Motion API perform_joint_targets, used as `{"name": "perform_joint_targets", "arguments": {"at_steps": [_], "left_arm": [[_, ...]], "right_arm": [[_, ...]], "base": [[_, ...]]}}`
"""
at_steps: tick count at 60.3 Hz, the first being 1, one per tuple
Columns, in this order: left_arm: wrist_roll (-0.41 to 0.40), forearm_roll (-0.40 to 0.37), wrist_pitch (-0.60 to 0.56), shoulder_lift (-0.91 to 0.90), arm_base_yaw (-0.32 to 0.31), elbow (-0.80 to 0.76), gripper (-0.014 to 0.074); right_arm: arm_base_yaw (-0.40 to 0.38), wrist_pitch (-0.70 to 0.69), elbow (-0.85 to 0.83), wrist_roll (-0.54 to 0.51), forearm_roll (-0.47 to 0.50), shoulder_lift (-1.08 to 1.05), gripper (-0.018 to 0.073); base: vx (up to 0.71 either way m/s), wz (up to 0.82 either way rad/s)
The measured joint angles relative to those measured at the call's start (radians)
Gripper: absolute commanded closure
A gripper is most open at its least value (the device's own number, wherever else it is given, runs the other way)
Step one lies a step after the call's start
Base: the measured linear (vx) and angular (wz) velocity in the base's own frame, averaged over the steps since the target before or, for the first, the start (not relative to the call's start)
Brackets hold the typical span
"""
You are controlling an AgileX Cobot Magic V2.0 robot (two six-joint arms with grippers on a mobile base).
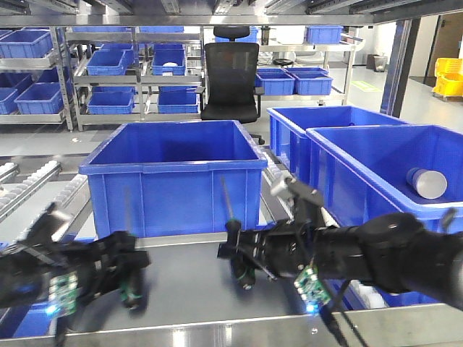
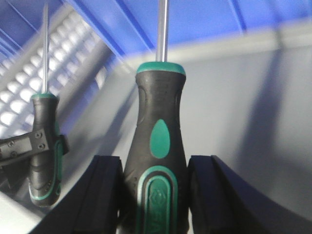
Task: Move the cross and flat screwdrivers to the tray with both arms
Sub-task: 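Extend both arms over the grey metal tray with screwdrivers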
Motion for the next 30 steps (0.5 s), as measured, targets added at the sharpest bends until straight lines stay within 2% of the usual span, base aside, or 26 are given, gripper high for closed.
{"name": "perform_joint_targets", "arguments": {"at_steps": [6,19,23,30], "left_arm": [[-0.068,0.035,0.028,0.042,-0.001,-0.058,0.0591],[-0.269,0.249,0.069,0.088,-0.001,-0.099,0.0588],[-0.299,0.285,0.077,0.096,-0.002,-0.099,0.0581],[-0.32,0.305,0.077,0.099,-0.002,-0.1,0.0554]], "right_arm": [[0.0,-0.006,-0.005,-0.001,0.0,0.03,0.0567],[0.0,-0.049,-0.007,-0.004,0.003,0.038,0.0558],[0.0,-0.061,-0.007,-0.005,0.003,0.038,0.0544],[0.0,-0.072,-0.007,-0.012,0.007,0.038,0.0483]], "base": [[0.0,0.0],[0.0,0.0],[0.0,0.0],[0.0,0.0]]}}
